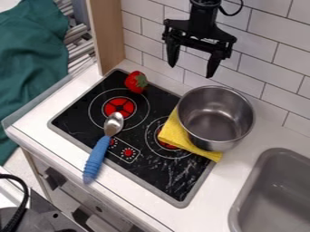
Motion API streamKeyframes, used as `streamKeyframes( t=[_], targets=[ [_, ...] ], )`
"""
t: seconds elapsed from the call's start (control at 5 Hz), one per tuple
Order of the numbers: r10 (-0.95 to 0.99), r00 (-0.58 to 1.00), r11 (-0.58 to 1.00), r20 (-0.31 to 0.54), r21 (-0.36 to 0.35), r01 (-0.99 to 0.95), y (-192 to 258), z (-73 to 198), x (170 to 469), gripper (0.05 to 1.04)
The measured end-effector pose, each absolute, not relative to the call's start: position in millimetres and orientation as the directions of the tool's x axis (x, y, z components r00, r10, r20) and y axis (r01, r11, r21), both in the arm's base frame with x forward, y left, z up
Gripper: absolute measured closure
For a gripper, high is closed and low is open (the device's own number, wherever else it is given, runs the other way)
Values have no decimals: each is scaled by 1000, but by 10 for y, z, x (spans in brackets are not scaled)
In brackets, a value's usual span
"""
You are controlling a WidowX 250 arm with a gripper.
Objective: Take the silver bowl off the yellow rag
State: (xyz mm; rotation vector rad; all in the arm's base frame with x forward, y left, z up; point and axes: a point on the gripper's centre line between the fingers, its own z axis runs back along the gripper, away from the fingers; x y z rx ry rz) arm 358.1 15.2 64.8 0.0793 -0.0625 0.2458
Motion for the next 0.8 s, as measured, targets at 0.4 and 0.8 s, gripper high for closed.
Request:
streamKeyframes(
  t=[0.4, 0.8],
  targets=[
    [251, 968, 965, 24, 71, -252, 178, 411, 3517, 81],
    [272, 962, 962, -33, -14, -272, 71, 164, 3421, 81]
  ],
)
